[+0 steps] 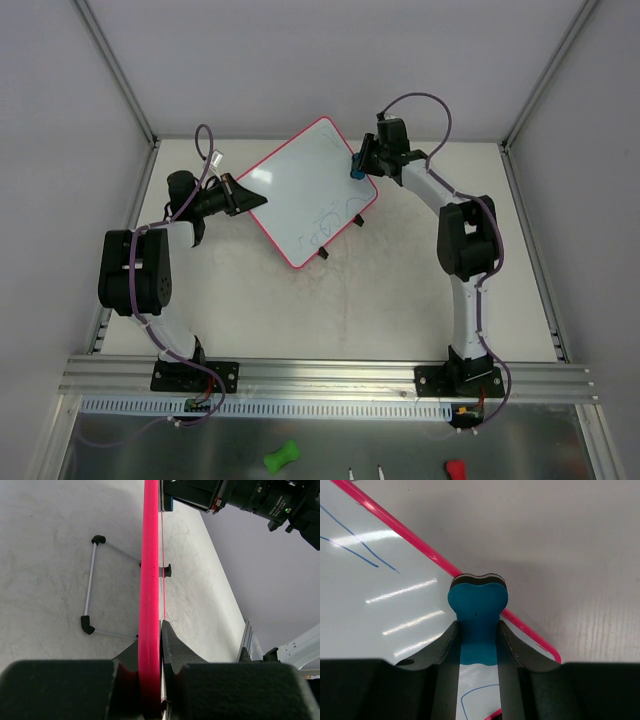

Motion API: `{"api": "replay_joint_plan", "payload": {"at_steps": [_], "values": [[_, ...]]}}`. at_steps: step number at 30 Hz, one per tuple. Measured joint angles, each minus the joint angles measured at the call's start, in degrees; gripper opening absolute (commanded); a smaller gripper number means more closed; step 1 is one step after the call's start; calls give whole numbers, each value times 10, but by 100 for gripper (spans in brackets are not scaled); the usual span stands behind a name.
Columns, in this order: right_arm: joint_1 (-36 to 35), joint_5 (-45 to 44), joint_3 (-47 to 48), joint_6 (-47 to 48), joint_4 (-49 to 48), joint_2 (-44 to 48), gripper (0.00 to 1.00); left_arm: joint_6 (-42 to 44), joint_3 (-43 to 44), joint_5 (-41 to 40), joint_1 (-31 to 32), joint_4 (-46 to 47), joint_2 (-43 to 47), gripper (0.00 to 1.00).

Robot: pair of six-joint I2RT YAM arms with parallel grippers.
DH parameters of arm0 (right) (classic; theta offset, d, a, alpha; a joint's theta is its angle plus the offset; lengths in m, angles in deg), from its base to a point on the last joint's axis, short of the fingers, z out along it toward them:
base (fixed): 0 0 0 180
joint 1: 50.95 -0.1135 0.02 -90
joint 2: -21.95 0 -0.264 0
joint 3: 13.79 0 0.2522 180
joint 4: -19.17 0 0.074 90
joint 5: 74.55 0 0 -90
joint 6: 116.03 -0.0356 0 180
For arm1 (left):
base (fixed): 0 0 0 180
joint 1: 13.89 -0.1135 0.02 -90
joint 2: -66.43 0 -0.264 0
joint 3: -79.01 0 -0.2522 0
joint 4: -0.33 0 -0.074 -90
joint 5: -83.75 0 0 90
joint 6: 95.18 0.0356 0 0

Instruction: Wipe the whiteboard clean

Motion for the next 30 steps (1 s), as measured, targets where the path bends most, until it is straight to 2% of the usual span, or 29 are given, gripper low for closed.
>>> {"api": "replay_joint_plan", "payload": {"at_steps": [12,30], "values": [[7,20,3,-5,-15,0,0,0,1,3,0,0,-2,0],[-54,40,263,-3,-31,-116,2,1,11,19,-3,-3,-11,0]]}}
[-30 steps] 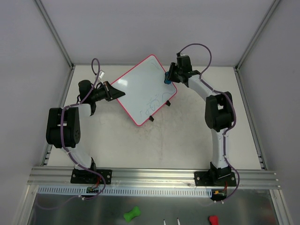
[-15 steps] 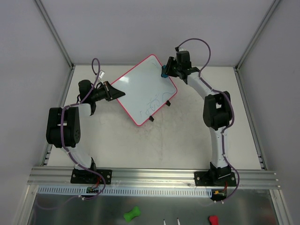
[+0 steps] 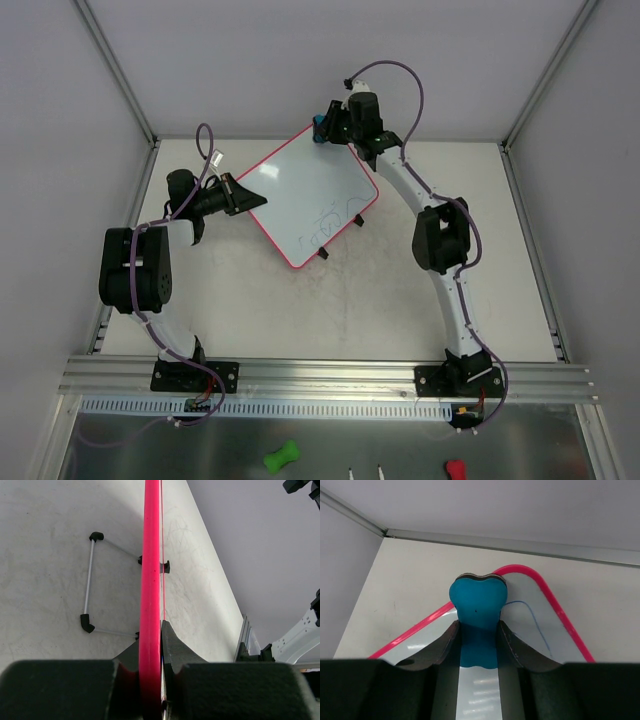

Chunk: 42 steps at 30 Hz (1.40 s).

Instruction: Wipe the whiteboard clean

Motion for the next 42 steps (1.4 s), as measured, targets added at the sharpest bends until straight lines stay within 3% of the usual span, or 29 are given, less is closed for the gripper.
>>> {"api": "replay_joint_plan", "payload": {"at_steps": [16,32,42], "values": [[-43,-72,13,43,-2,-2,0,0,4,2,-1,-6,-3,0],[20,-157,13,-28,-19,-24,0,0,4,2,0,-6,-3,0],[10,-148,8,17,-43,-26,0,0,5,2,0,-11,-3,0]]}}
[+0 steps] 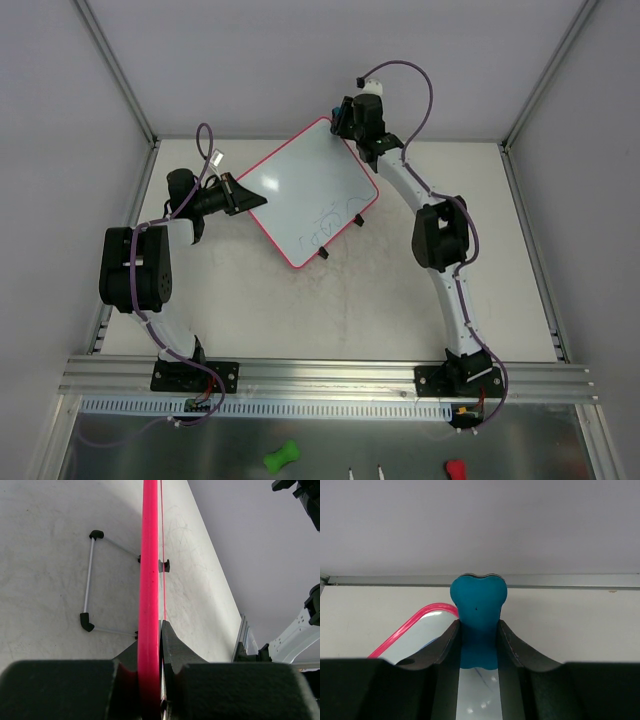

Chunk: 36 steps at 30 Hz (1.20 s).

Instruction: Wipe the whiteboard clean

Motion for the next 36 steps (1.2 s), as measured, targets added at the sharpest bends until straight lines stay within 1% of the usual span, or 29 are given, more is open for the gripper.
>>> {"api": "replay_joint_plan", "payload": {"at_steps": [6,14,17,21,26,30,36], "values": [[-26,30,-16,51,-32,6,0,-7,0,-2,0,-3,0,0],[-37,132,-14,108,-15,14,0,-10,0,-2,0,-4,0,0],[-38,153,-17,120,-12,17,0,-9,0,-2,0,-4,0,0],[-39,144,-19,112,-15,18,0,-9,0,-2,0,-4,0,0],[-35,113,-19,54,-35,17,0,-9,0,-1,0,-3,0,0],[-30,73,-19,17,-61,11,0,-4,0,2,1,-3,0,0],[-25,2,-19,-8,-75,4,0,-4,0,2,1,-3,0,0]]}}
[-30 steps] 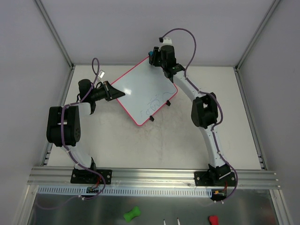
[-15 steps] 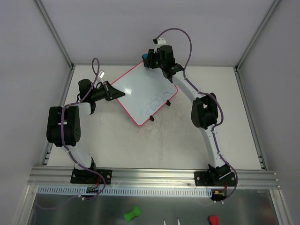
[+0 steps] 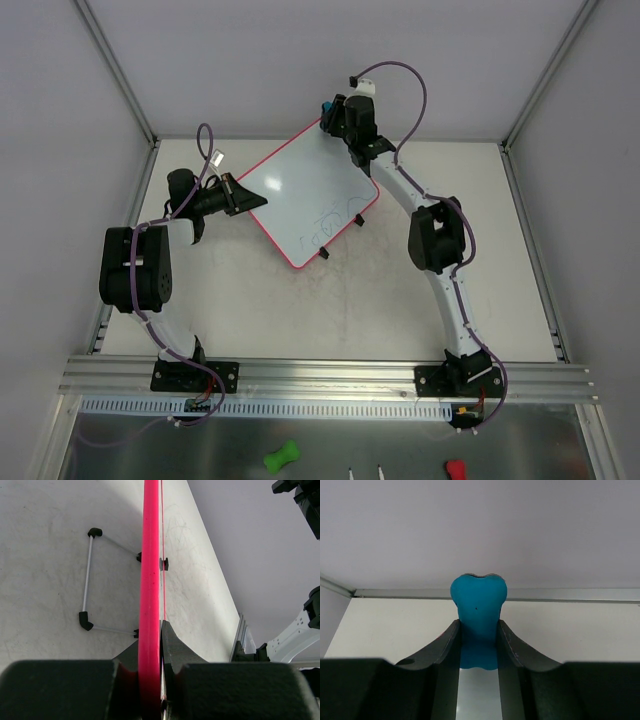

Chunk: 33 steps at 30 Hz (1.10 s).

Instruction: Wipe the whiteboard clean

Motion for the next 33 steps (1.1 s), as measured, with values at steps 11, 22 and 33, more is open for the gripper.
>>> {"api": "replay_joint_plan", "payload": {"at_steps": [11,22,33], "values": [[14,-43,0,-15,-7,-8,1,2,0,1,0,0,0,0],[18,-39,-101,-12,-53,28,0,-7,1,-4,0,-5,0,0],[40,9,-269,-17,-87,111,0,-6,1,-3,0,-5,0,0]]}}
